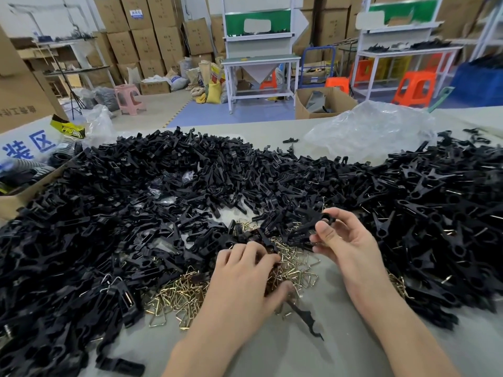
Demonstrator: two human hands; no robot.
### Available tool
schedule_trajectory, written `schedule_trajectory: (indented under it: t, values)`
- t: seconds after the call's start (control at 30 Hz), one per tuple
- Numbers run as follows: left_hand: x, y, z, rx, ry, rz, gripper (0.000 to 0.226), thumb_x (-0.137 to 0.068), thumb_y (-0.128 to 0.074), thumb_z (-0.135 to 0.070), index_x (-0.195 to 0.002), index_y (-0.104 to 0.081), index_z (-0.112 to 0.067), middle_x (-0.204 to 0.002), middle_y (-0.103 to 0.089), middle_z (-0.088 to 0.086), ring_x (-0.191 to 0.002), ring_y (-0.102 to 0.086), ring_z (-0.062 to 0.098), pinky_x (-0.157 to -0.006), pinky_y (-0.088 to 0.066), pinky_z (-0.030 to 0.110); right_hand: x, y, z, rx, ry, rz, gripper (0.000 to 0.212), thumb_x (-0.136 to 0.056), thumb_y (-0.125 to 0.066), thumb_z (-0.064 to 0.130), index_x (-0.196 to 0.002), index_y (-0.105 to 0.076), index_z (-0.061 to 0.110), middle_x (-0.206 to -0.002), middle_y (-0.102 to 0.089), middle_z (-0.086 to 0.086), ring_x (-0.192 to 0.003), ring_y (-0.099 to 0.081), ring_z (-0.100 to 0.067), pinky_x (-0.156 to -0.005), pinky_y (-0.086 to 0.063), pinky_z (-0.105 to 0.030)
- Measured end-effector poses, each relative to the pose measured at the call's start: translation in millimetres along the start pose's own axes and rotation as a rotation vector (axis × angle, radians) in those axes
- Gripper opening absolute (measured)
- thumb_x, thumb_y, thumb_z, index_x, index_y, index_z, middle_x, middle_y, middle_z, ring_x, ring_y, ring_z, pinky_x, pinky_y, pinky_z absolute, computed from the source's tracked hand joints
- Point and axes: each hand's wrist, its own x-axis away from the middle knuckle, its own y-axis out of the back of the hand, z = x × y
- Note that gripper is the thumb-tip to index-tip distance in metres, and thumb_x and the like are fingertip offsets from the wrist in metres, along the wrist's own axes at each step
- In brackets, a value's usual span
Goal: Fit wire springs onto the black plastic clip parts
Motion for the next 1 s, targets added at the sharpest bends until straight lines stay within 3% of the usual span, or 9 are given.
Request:
schedule_trajectory:
  t: [0.17,0.3,0.4,0.5,0.57,0.73,0.9,1.0]
  values:
    - [-5.7,1.0,0.5,0.048,-0.012,-0.084,0.023,-0.092,-0.056,-0.046,-0.093,-0.072,-0.030,-0.091,-0.062,-0.011,-0.085,-0.062,0.016,-0.076,-0.052,0.034,0.1,-0.5,-4.6,0.047,0.009,0.023,0.021,-0.086,-0.071,0.013,-0.106,-0.066,0.019,-0.072,-0.063,0.011,-0.072,-0.070,-0.010,-0.064,-0.058,-0.020]
    - [-5.0,5.9,-0.5,0.116,0.035,-0.089,0.026,-0.100,-0.045,-0.043,-0.100,-0.068,-0.030,-0.097,-0.063,-0.015,-0.092,-0.060,0.012,-0.086,-0.048,0.034,0.3,0.3,-4.8,0.064,0.004,0.028,0.023,-0.084,-0.072,0.018,-0.106,-0.067,0.019,-0.071,-0.064,0.011,-0.072,-0.071,-0.010,-0.064,-0.057,-0.019]
    - [-5.0,9.0,-2.7,0.354,0.128,-0.100,0.029,-0.100,-0.038,-0.049,-0.105,-0.063,-0.035,-0.105,-0.058,-0.023,-0.101,-0.052,-0.001,-0.091,-0.039,0.021,0.7,-0.1,-4.7,0.068,0.001,0.042,0.034,-0.075,-0.074,0.028,-0.107,-0.067,0.019,-0.072,-0.065,0.010,-0.073,-0.071,-0.012,-0.065,-0.057,-0.020]
    - [-6.5,11.0,-5.0,0.589,0.232,-0.137,0.008,-0.098,-0.055,-0.040,-0.099,-0.063,-0.037,-0.110,-0.053,-0.028,-0.107,-0.053,-0.005,-0.086,-0.038,0.006,0.1,-0.2,-5.5,0.058,-0.005,0.048,0.034,-0.073,-0.075,0.028,-0.106,-0.067,0.019,-0.074,-0.066,0.008,-0.073,-0.071,-0.013,-0.064,-0.057,-0.021]
    - [-6.8,11.1,-5.6,0.620,0.259,-0.126,0.003,-0.097,-0.062,-0.032,-0.096,-0.064,-0.035,-0.109,-0.050,-0.029,-0.106,-0.054,-0.007,-0.083,-0.036,0.001,-0.6,0.6,-6.3,0.054,-0.007,0.050,0.034,-0.073,-0.075,0.028,-0.105,-0.068,0.020,-0.074,-0.066,0.008,-0.073,-0.071,-0.013,-0.064,-0.057,-0.021]
    - [-5.0,10.1,-3.6,0.577,0.222,-0.122,0.017,-0.102,-0.054,-0.027,-0.110,-0.069,-0.033,-0.105,-0.052,-0.026,-0.103,-0.055,-0.004,-0.081,-0.038,0.003,-1.3,1.8,-8.1,0.055,-0.009,0.059,0.029,-0.073,-0.077,0.032,-0.101,-0.071,0.028,-0.075,-0.068,0.008,-0.075,-0.072,-0.014,-0.066,-0.057,-0.021]
    - [-4.6,11.1,-4.8,0.516,0.190,-0.120,0.030,-0.104,-0.040,-0.032,-0.123,-0.064,-0.031,-0.103,-0.051,-0.021,-0.084,-0.055,0.003,-0.072,-0.043,0.018,-0.2,1.6,-7.7,0.062,-0.015,0.082,0.023,-0.072,-0.078,0.038,-0.095,-0.073,0.039,-0.077,-0.069,0.008,-0.077,-0.072,-0.014,-0.068,-0.058,-0.022]
    - [-4.6,12.8,-4.7,0.550,0.212,-0.166,0.032,-0.104,-0.043,-0.029,-0.133,-0.056,-0.031,-0.103,-0.052,-0.022,-0.092,-0.056,0.001,-0.077,-0.046,0.017,0.9,1.3,-6.8,0.072,-0.024,0.101,0.024,-0.072,-0.078,0.039,-0.095,-0.072,0.039,-0.077,-0.069,0.008,-0.078,-0.071,-0.015,-0.072,-0.059,-0.023]
